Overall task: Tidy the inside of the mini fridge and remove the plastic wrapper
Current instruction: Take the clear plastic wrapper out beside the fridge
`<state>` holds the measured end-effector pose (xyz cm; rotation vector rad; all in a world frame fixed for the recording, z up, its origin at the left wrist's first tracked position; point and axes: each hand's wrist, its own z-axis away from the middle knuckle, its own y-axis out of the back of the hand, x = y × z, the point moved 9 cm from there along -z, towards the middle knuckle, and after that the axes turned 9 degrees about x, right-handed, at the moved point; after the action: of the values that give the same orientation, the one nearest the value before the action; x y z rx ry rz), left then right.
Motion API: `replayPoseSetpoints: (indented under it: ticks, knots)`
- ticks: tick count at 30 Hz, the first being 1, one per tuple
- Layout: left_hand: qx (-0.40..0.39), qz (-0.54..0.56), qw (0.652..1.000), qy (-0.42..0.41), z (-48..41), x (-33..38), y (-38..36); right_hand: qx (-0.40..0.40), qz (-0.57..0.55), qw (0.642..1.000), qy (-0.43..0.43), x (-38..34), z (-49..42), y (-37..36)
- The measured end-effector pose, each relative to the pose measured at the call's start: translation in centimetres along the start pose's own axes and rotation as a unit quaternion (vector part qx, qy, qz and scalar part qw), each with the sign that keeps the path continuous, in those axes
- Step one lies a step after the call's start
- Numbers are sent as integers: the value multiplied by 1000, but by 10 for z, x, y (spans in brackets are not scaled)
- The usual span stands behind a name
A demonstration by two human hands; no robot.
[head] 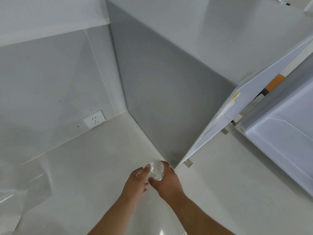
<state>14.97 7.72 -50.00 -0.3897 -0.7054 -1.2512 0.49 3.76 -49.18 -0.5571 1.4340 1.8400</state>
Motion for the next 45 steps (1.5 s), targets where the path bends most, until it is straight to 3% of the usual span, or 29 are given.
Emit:
replayPoseSetpoints:
  ticks: [9,19,27,34,45]
  knots:
    - [13,-4,1000,-9,-8,-3,5,12,21,999,33,2,-6,-1]
    - [20,66,996,50,-16,-14,10,13,12,999,38,6,-5,0]
    - [47,43,997,45,-15,-10,16,3,21,999,31,9,-2,5]
    - [77,52,995,27,9,5,31,-5,36,999,34,12,14,34]
    - [81,23,996,30,83,-3,1,3,121,985,120,4,53,120]
